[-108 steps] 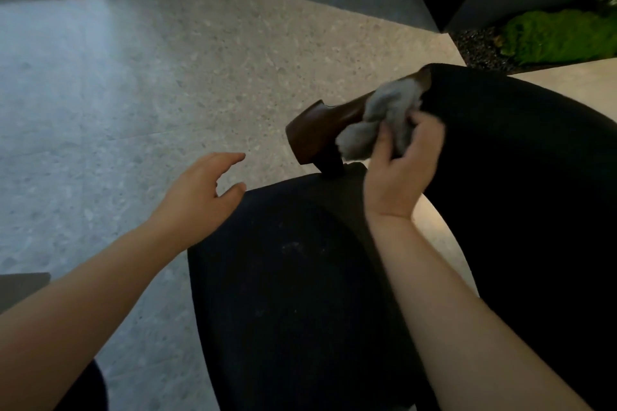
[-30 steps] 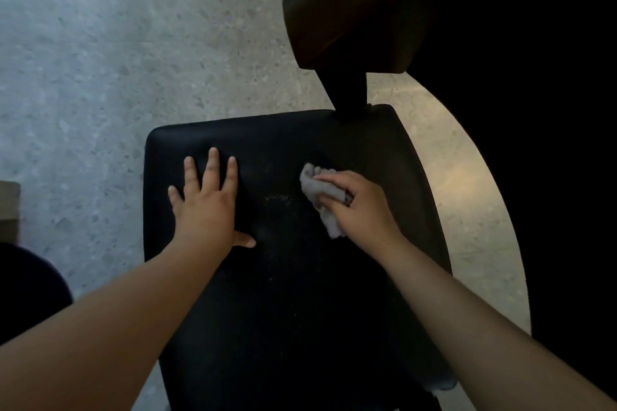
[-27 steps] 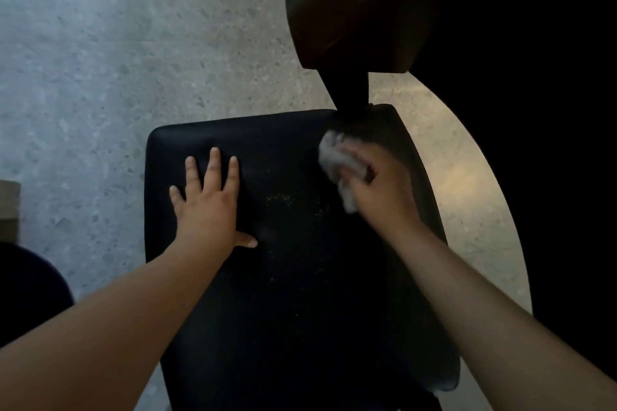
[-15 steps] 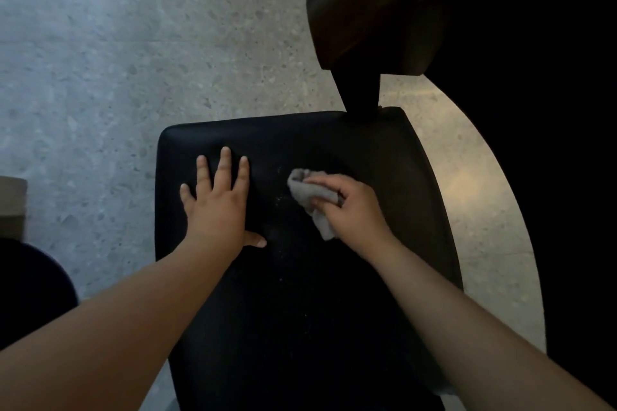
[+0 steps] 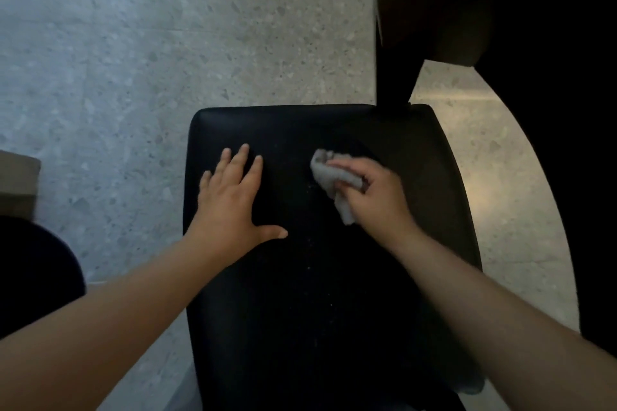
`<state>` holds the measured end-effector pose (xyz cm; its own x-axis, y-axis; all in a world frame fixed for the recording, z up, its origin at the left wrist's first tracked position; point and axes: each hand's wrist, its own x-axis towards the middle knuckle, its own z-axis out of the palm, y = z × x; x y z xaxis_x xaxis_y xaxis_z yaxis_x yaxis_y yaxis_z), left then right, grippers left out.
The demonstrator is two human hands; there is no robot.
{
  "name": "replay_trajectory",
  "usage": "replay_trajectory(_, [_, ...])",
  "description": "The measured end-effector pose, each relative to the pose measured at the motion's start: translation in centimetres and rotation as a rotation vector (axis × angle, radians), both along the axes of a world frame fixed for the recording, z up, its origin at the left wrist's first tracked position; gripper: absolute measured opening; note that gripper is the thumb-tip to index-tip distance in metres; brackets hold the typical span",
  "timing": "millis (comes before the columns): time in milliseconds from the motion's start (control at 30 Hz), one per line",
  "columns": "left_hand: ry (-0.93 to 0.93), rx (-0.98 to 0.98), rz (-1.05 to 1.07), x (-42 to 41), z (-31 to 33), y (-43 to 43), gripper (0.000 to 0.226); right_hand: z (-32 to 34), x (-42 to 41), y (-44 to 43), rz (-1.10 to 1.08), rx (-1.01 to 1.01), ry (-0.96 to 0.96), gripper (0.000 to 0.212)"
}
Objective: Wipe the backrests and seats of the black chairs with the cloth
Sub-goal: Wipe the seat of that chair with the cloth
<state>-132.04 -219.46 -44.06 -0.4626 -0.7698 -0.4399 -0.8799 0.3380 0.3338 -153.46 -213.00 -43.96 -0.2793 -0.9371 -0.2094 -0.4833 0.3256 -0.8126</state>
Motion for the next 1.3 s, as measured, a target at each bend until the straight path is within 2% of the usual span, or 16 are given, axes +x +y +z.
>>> replay_trajectory(133, [0.005,0.012,0.097,3.0,0.1,-0.2,0.129,0.5,-3.5,-6.3,-0.107,-0.040,0.171,0.033])
replay_trajectory(267, [0.016,0.144,0.181,4.2,-0.9,-0.5,0.137,-1.7,-1.0,-7.5,-0.267,0.032,0.156,0.033])
replay_trajectory(367, [0.062,0.205,0.199,4.5,-2.0,-0.4,0.135,-1.3,3.7,-3.0,-0.140,0.043,0.036,0.036])
replay_trajectory(467, [0.073,0.225,0.203,4.5,-2.5,-0.4,0.135,0.4,3.7,-0.9,0.052,0.027,-0.025,0.039])
replay_trajectory(567, [0.070,0.240,0.204,4.6,-2.7,-0.5,0.135,0.4,-0.2,-4.3,-0.080,-0.084,0.089,0.038])
replay_trajectory(633, [0.071,0.254,0.206,4.6,-2.8,-0.5,0.135,-0.7,-2.2,-7.1,-0.163,-0.064,0.185,0.033])
replay_trajectory(733, [0.067,0.258,0.204,4.6,-2.7,-0.6,0.135,-2.9,-0.7,-8.3,-0.262,-0.036,0.204,0.032])
replay_trajectory(800, [0.061,0.270,0.206,4.5,-2.6,-0.6,0.134,-3.0,2.6,-6.5,-0.209,-0.078,0.141,0.037])
replay_trajectory(900, [0.055,0.265,0.200,4.5,-2.5,-0.6,0.134,-1.1,6.2,-2.5,0.064,0.003,-0.078,0.041])
replay_trajectory(933, [0.052,0.266,0.200,4.5,-2.5,-0.6,0.134,-0.5,6.2,-2.1,0.121,0.013,-0.112,0.041])
replay_trajectory(1000, [0.040,0.263,0.198,4.4,-2.4,-0.6,0.134,0.3,4.6,-3.8,0.054,-0.034,-0.102,0.038])
replay_trajectory(1067, [0.034,0.266,0.201,4.4,-2.4,-0.6,0.134,0.3,2.4,-7.4,-0.075,-0.079,0.016,0.035])
replay_trajectory(1167, [0.055,0.279,0.212,4.4,-2.4,-0.6,0.134,-1.0,1.7,-11.1,-0.123,-0.005,0.121,0.033])
replay_trajectory(1300, [0.052,0.291,0.208,4.5,-2.4,-0.6,0.134,-1.0,5.3,-9.3,-0.134,-0.004,0.086,0.009])
